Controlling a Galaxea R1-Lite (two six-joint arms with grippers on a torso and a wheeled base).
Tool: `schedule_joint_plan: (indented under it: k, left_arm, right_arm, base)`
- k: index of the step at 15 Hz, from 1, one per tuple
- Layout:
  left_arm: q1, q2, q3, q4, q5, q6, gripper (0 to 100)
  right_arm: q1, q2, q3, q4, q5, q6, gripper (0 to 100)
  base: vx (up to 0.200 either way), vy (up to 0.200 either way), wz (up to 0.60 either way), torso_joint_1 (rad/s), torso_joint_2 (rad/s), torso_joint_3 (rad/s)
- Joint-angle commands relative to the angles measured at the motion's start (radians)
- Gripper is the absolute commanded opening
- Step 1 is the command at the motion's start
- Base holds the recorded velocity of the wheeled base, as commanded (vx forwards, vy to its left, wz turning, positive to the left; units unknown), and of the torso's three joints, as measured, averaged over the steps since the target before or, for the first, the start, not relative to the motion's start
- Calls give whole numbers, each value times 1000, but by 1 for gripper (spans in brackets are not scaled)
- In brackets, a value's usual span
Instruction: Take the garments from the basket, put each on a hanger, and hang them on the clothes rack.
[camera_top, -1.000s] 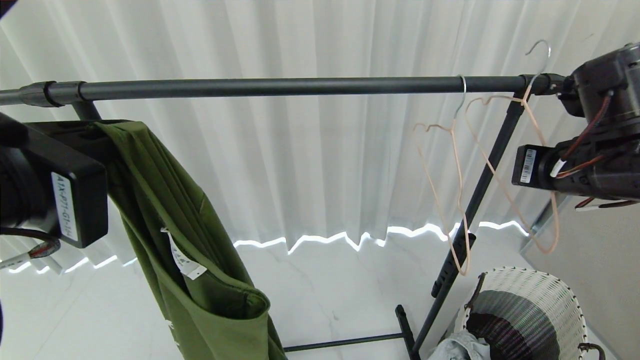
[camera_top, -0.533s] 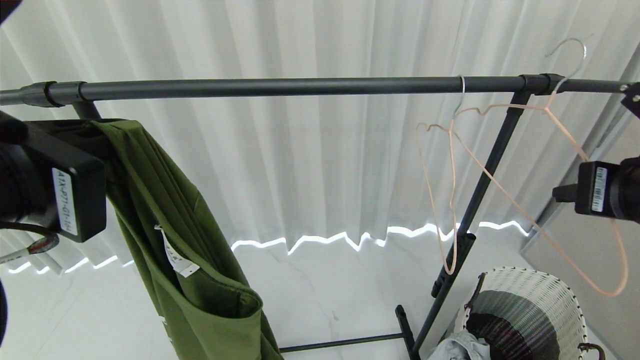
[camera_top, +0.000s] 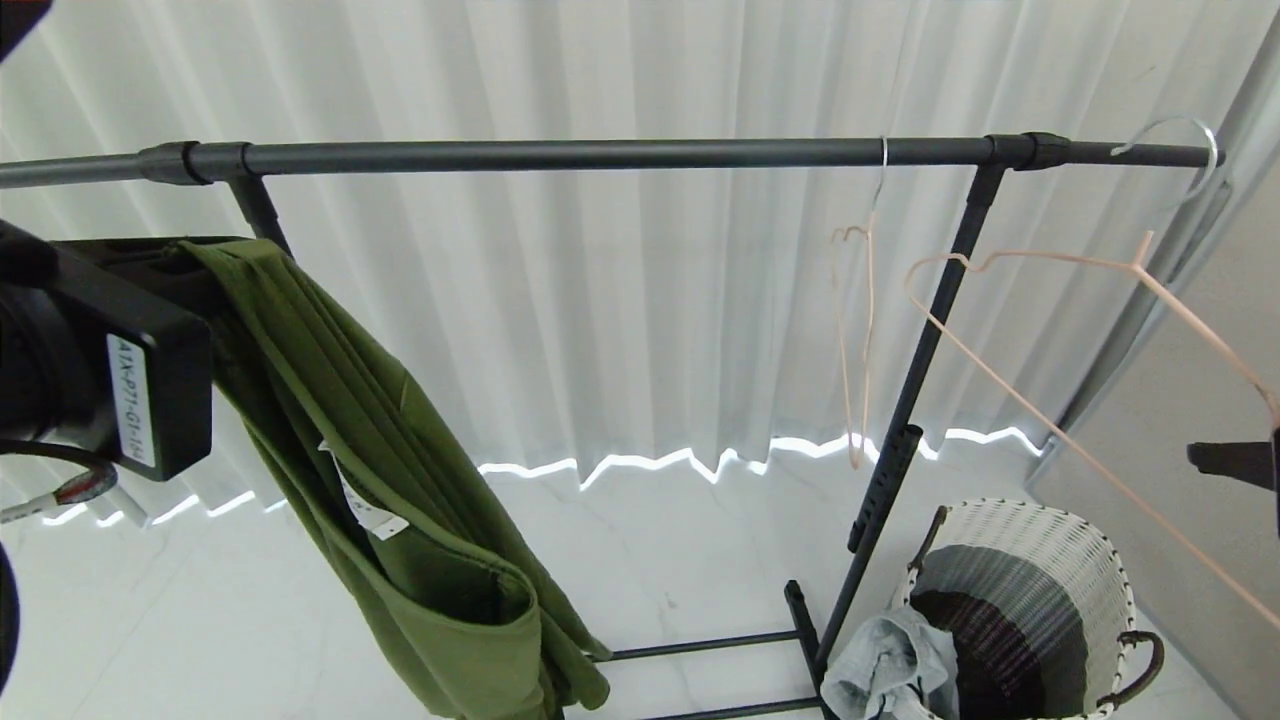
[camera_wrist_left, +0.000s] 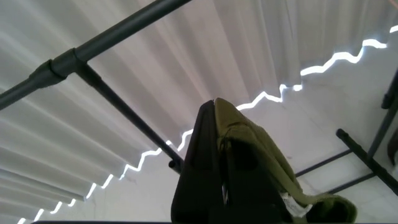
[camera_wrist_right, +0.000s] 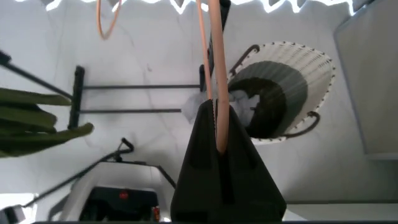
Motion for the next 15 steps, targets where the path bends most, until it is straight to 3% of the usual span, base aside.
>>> schedule_joint_plan:
  k: [1,4,10,11,15]
  left_arm:
    - [0,2,3,0,0,-1,0]
    - [9,8,7,0,0,-1,0]
    - [17,20,32,0,2,1,0]
    - [63,54,27,0,5,3,0]
    - [193,232,-117,-3,5,-1,0]
  right_arm:
    - [0,-41,29,-2,4,-29,0]
    - [0,-67,44,-27,58,-80,0]
    - [34,-69,125,-282,279,-233,0]
    - [74,-61,156,-308,340,-250,0]
    - [157,-31,165,-318,445,-250,0]
  base:
    - [-200,0,0,2,2,-2]
    - [-200,0,0,1,5,2]
    - [0,0,0,0,0,0]
    - [0,0,0,0,0,0]
    - [0,0,0,0,0,0]
